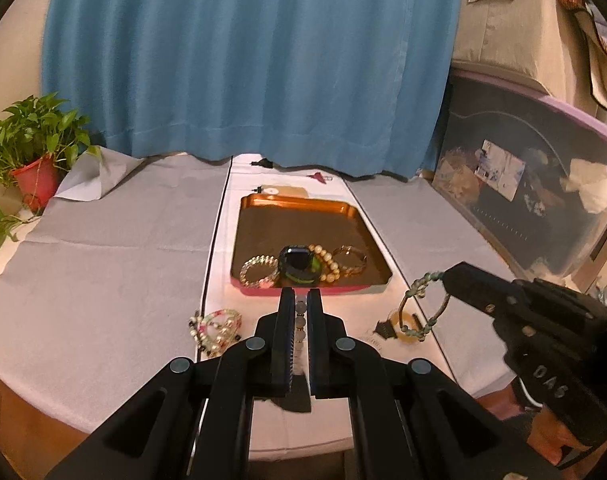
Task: Organize jewelry
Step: 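Lift both bracelets and carry them toward the tray with both tools, then lower both bracelets into the tray and open both tools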
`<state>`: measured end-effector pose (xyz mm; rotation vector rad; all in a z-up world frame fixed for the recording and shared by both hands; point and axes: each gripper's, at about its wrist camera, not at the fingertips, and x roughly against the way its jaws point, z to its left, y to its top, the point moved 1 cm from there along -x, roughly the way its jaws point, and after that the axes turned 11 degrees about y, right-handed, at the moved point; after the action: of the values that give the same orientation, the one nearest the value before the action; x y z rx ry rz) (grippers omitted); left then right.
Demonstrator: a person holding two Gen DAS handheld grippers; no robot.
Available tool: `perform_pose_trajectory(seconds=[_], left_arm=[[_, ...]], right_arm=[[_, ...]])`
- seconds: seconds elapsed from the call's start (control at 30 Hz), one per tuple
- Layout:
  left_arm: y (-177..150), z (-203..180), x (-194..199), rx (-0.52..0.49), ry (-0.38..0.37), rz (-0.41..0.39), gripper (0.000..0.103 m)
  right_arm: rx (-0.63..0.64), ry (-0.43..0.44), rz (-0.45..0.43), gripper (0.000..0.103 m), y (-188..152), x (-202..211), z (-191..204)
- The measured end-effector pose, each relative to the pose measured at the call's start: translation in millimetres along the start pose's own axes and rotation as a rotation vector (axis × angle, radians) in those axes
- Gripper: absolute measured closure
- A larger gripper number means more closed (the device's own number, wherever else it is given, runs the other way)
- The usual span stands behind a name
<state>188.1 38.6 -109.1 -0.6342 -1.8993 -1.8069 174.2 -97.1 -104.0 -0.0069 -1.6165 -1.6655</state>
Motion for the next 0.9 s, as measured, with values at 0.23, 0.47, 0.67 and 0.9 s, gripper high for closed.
perform_pose_trajectory(seconds=[0.23, 0.47, 0.67, 0.9], left_arm=[[20.3, -10.5, -16.0, -0.014, -0.011, -0.023, 0.100], [52.3, -7.5, -28.9, -0.007, -0.032, -0.081, 0.100], [79.9, 2.0, -50.5, 0.008, -0.087, -0.125, 0.100], [98.4, -3.0, -96.7, -0.013, -0.101, -0.132, 0.100]], right_arm=[[0.031, -0.011, -0.039, 0.098, 24.3, 1.6, -10.7], [0.048, 0.000, -0.081, 0.098, 46.2, -18.4, -35.3], [0.045, -0.016, -0.137, 0.098, 55.3, -38.5, -62.8], [0.048, 0.001, -0.120, 0.098, 55.8, -84.4, -95.2]])
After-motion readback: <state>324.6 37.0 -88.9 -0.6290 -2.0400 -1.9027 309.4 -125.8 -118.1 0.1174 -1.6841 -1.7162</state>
